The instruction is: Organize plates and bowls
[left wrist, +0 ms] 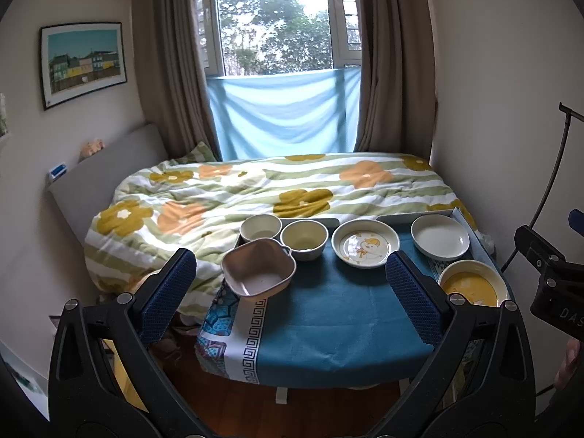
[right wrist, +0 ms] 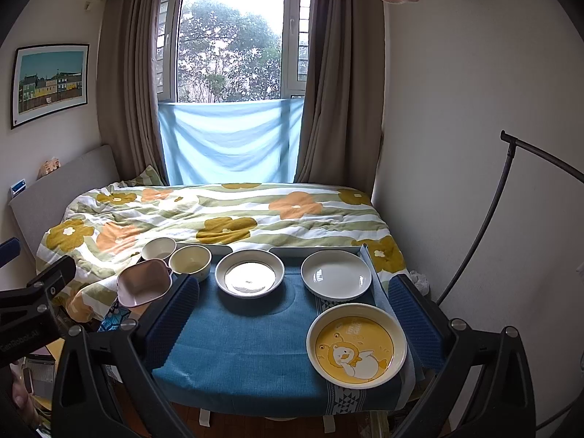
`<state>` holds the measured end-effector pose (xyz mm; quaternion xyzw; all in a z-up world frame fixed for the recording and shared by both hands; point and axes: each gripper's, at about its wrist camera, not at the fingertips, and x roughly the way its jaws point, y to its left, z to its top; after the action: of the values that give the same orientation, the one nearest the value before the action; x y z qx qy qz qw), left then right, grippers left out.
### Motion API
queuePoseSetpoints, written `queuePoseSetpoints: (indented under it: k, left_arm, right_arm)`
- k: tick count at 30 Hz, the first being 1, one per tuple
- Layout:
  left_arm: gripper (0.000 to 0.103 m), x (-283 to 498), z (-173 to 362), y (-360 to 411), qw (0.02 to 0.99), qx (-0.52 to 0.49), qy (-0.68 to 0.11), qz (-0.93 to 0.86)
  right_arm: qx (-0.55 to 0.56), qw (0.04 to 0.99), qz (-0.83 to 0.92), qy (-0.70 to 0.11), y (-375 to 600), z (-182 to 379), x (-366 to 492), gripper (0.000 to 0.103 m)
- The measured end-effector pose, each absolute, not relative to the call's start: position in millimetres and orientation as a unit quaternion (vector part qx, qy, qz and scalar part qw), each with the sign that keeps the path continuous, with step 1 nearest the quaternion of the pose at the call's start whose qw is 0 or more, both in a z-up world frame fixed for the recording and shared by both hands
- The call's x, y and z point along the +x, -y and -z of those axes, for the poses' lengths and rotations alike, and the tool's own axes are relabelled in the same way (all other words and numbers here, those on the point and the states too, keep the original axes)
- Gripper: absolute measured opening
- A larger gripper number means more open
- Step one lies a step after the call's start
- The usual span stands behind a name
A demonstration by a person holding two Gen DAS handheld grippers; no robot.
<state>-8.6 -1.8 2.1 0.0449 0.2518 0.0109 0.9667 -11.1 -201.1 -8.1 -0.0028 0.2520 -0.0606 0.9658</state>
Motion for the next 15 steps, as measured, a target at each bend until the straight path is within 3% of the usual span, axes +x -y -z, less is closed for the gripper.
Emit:
queuePoseSetpoints:
  k: [15]
  left_arm:
    - [0.103, -7.9, -2.6, 1.7, 0.967, 0.044, -0.252, -0.011]
  right_arm:
    - [-0.002, 0.966, 0.061, -0.252, 199.8, 8.0, -9.8, 0.103]
